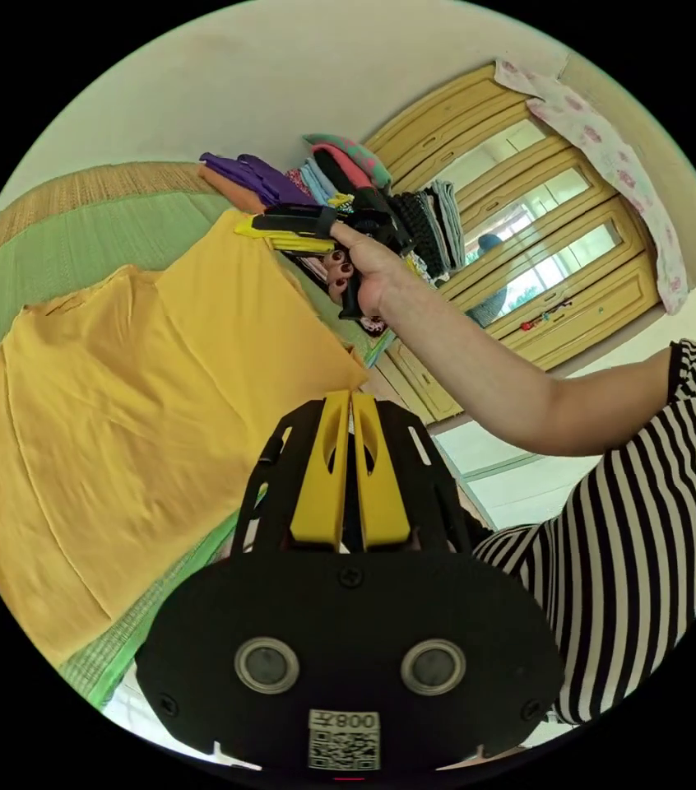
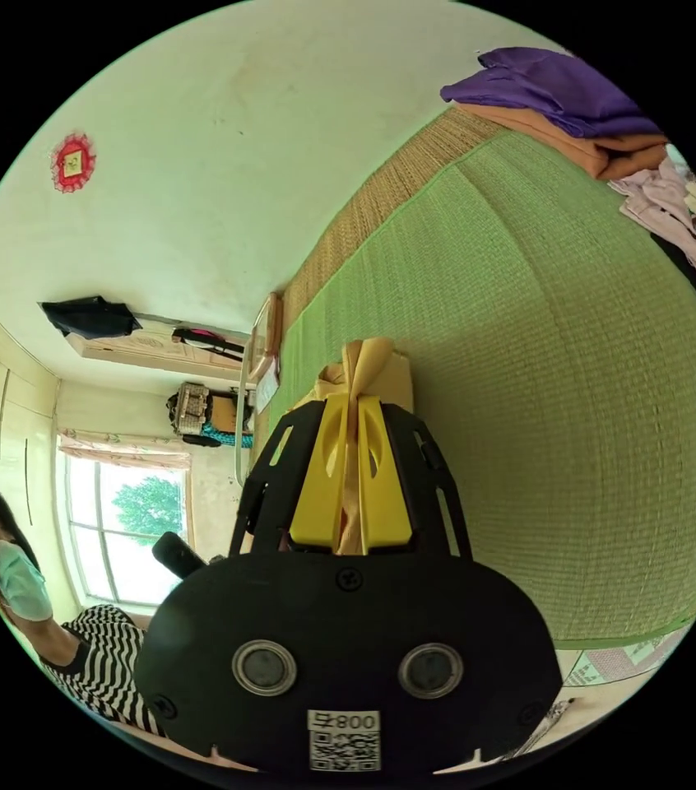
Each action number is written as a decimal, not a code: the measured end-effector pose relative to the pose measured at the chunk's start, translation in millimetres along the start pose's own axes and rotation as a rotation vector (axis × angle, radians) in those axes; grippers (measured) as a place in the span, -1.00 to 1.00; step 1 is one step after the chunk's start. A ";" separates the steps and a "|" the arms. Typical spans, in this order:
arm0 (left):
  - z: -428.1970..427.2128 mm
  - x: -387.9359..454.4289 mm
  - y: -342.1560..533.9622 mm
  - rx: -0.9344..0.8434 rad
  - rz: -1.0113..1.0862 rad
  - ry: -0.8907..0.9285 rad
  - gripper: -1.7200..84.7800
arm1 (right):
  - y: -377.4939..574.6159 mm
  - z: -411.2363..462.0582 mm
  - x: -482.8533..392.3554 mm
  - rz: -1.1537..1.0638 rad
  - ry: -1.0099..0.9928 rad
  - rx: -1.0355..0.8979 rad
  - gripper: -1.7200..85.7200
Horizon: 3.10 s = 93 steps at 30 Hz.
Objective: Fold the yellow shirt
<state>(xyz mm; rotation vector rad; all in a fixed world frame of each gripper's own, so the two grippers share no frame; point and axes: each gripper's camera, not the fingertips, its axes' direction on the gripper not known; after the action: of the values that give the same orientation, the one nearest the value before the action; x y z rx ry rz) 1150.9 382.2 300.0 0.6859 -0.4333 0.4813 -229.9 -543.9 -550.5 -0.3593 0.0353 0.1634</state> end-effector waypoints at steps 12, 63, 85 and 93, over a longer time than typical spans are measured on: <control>-189.8 -128.8 192.6 0.373 -0.310 -0.022 -0.96 | -28.4 107.1 -186.9 -0.141 -0.079 -0.049 -0.92; -378.8 -362.6 532.4 0.691 -0.739 0.017 -0.94 | -115.2 374.6 -514.3 -0.392 0.194 -0.468 -0.79; -334.3 -338.8 376.5 0.376 -0.625 -0.201 -0.95 | 127.4 211.1 -493.4 -0.553 0.575 -0.603 -0.73; -311.3 -334.2 329.0 0.316 -0.670 -0.240 -0.95 | 129.6 204.0 -457.9 -0.512 0.597 -0.539 -0.85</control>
<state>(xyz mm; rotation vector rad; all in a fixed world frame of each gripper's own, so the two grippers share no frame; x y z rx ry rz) 768.6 725.4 70.1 1.1439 -0.3266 -0.1759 -701.9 -422.3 -375.6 -0.9316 0.4912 -0.4572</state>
